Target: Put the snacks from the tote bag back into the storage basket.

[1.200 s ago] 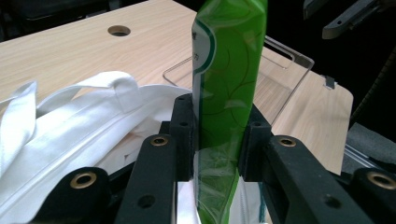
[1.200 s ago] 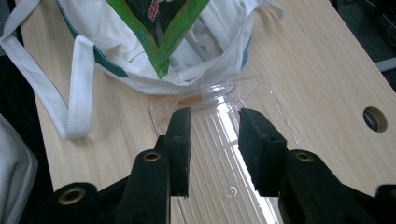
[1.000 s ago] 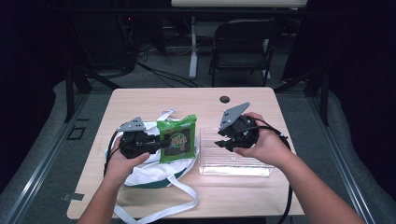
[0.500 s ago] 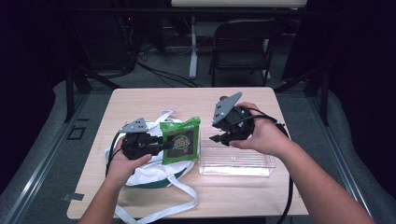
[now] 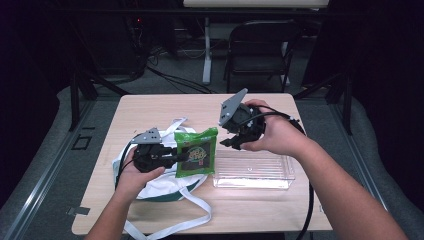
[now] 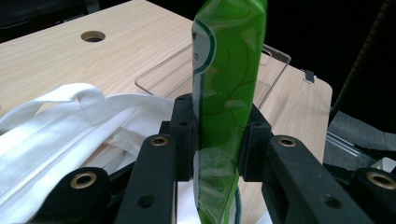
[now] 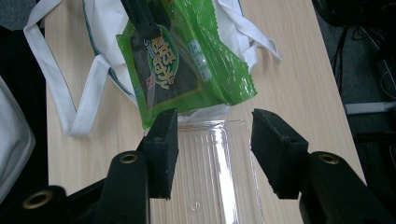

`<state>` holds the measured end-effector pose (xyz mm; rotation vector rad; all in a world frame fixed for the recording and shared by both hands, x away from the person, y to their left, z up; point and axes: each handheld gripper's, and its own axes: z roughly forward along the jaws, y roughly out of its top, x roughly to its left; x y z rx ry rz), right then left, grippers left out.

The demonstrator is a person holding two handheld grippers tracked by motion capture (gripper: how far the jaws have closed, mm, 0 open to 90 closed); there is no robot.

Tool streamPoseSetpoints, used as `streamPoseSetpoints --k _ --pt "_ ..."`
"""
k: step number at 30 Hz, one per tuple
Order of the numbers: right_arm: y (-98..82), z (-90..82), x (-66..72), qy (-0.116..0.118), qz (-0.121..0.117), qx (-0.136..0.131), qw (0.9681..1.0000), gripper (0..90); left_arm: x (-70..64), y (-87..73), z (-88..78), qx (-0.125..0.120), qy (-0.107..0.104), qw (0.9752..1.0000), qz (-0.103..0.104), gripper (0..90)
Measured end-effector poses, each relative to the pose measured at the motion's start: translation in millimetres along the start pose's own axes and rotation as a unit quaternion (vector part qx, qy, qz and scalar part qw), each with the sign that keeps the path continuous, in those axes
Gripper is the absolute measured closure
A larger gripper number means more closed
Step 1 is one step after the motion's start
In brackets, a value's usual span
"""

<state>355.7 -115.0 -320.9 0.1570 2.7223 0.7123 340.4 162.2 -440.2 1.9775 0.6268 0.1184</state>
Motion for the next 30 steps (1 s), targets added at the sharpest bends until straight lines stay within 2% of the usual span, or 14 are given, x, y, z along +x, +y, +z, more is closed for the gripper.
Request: streamPoseSetpoints --k 16,30 --pt "16.5 4.3 -2.0 0.0 -0.021 0.006 0.9998 46.5 -4.2 0.9 3.5 0.004 -0.005 1.0 0.006 72.5" --pt "26.5 13.5 0.5 0.011 -0.035 0.018 0.9992 44.4 -8.6 2.2 5.6 0.003 -0.009 0.9998 0.015 72.5"
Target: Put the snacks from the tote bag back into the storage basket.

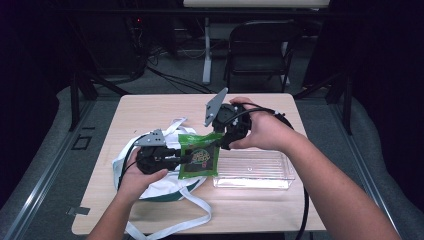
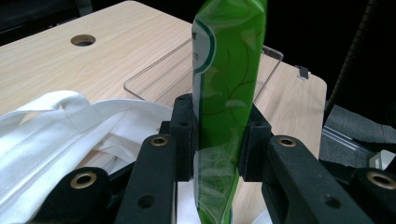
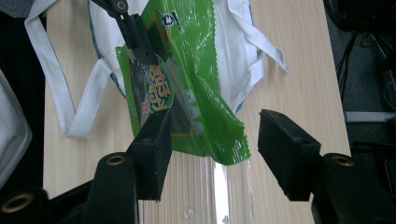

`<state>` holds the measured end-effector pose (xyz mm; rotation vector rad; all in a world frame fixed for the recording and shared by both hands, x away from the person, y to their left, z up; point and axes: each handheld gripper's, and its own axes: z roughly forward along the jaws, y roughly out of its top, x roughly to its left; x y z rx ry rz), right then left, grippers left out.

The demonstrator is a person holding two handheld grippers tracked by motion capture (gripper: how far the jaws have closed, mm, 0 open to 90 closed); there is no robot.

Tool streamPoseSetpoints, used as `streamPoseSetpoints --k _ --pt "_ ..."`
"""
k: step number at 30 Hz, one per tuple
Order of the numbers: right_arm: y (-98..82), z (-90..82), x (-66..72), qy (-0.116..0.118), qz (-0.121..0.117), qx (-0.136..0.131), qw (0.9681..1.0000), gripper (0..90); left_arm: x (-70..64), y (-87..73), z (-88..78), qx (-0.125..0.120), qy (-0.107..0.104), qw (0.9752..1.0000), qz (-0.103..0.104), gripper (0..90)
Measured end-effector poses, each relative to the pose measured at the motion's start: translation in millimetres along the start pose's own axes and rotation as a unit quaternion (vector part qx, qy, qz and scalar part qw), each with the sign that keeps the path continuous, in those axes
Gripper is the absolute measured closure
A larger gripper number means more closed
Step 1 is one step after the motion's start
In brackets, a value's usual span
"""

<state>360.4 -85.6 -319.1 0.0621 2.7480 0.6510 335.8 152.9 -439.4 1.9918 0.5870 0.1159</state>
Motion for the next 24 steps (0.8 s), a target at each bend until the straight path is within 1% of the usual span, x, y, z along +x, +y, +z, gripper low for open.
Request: streamPoseSetpoints --k 8,14,19,24 --pt "8.9 7.7 4.2 0.01 -0.017 0.009 0.9998 44.1 -2.6 0.8 2.1 0.002 -0.003 1.0 0.008 72.5" --pt "14.5 15.1 6.8 0.02 -0.027 0.015 0.9993 44.3 -7.8 2.4 4.2 0.001 -0.009 0.9998 0.017 72.5" --pt "17.8 20.3 8.2 0.028 -0.031 0.02 0.9989 44.3 -9.9 3.1 5.9 0.004 -0.01 0.9996 0.024 72.5" --pt "19.0 24.7 8.9 0.034 -0.035 0.029 0.9984 44.9 -10.6 3.2 6.4 0.005 -0.01 0.9996 0.025 72.5"
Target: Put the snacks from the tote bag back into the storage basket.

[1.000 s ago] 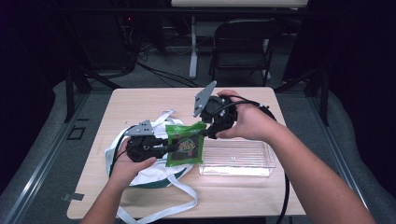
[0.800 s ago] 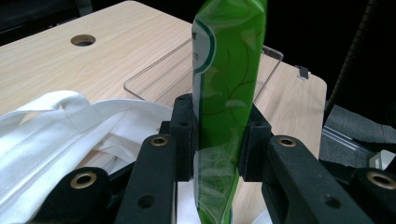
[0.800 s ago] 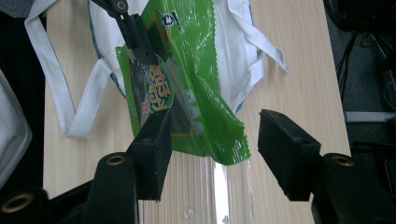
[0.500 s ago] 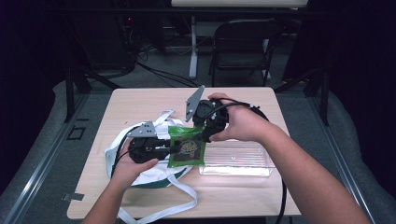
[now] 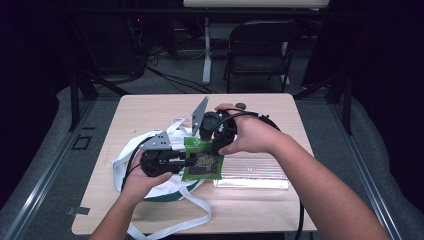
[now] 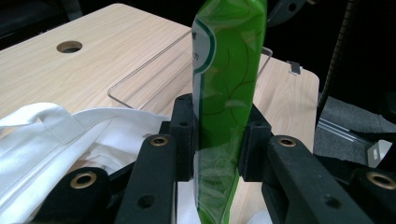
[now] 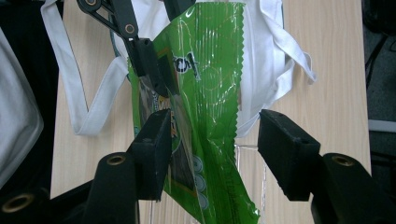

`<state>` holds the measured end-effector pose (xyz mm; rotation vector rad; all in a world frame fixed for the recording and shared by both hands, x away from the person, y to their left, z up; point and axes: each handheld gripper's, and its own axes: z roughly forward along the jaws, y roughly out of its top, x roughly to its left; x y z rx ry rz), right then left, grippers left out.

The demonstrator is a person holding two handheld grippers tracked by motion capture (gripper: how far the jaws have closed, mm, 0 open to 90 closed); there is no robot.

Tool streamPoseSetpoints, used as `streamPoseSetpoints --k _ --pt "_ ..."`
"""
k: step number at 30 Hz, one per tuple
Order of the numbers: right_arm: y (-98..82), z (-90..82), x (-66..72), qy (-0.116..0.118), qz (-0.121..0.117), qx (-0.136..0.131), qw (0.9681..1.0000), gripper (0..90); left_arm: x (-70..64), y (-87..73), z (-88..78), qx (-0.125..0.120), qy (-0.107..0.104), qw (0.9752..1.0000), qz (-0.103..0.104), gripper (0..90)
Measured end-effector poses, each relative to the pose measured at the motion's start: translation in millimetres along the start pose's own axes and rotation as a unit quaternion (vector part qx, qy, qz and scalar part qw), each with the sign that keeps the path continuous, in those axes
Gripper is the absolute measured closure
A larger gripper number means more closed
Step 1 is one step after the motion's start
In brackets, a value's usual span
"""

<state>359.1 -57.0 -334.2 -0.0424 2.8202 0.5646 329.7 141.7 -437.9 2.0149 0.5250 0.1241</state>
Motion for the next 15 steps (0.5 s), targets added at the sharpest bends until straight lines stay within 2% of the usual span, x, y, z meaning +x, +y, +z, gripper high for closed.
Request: streamPoseSetpoints --k 15 --pt "2.1 10.8 1.2 0.024 -0.002 0.015 0.9996 49.7 -2.4 0.4 2.2 0.0 -0.005 1.0 0.006 72.5"
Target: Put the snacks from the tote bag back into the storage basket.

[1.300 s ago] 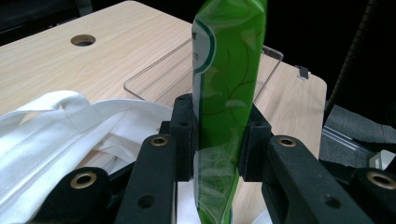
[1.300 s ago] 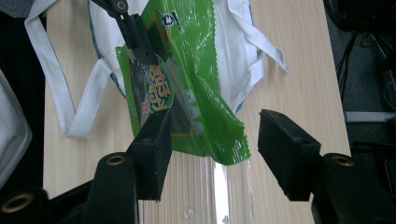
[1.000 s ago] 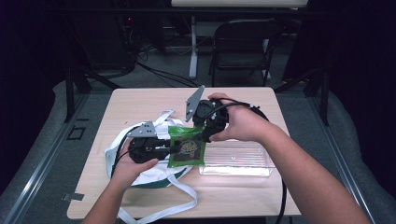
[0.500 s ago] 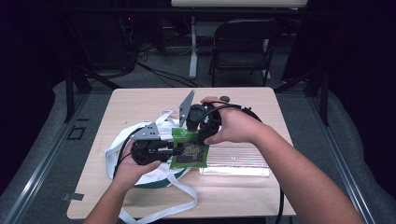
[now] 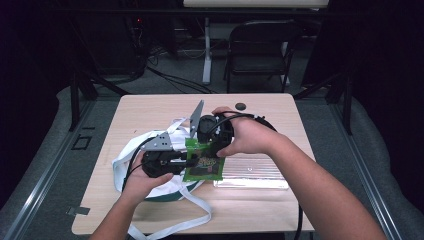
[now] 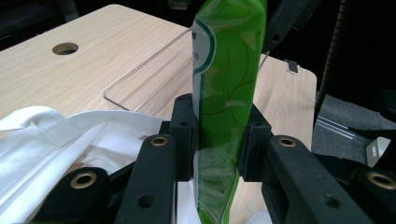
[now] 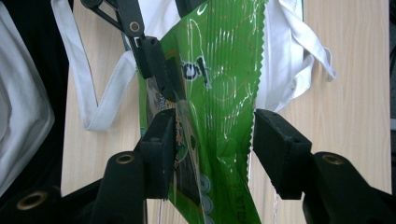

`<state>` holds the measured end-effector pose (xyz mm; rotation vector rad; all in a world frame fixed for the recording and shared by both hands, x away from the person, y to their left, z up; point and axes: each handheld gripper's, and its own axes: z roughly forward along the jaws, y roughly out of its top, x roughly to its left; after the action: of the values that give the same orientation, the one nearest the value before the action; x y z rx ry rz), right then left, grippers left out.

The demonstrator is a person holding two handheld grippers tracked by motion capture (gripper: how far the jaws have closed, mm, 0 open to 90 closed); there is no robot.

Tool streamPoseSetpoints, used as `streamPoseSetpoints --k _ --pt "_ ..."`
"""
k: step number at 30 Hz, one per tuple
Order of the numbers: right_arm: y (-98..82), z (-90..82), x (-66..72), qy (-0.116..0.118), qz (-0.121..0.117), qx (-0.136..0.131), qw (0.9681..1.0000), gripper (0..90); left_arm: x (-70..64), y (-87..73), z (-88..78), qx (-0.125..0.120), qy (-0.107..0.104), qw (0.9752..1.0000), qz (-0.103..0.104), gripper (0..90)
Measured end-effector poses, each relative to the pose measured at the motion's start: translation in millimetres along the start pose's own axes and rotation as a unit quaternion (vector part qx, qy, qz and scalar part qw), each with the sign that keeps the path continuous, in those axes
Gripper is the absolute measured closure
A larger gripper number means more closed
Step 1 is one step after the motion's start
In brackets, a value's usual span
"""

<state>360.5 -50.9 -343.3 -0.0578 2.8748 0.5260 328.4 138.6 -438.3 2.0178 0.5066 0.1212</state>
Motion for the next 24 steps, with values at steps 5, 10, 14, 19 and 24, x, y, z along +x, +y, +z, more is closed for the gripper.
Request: streamPoseSetpoints --k 5,10,14,19,24 --pt "1.3 3.1 0.4 0.007 0.0 0.004 1.0 51.1 -0.5 0.2 0.6 -0.001 -0.001 1.0 0.002 72.5" --pt "2.4 5.9 0.7 0.017 0.001 0.007 0.9998 54.1 -0.9 0.4 0.4 -0.002 -0.001 1.0 0.003 72.5" --pt "3.0 6.6 0.7 0.023 0.001 0.011 0.9997 56.3 -1.3 0.6 0.2 -0.001 -0.002 1.0 0.005 72.5" --pt "2.7 7.6 0.3 0.029 0.005 0.015 0.9994 58.5 -2.4 0.8 1.0 -0.001 -0.003 1.0 0.008 72.5" --pt "2.1 8.2 -0.1 0.034 0.006 0.02 0.9992 63.2 -2.9 0.9 1.8 0.002 -0.005 0.9999 0.011 72.5"
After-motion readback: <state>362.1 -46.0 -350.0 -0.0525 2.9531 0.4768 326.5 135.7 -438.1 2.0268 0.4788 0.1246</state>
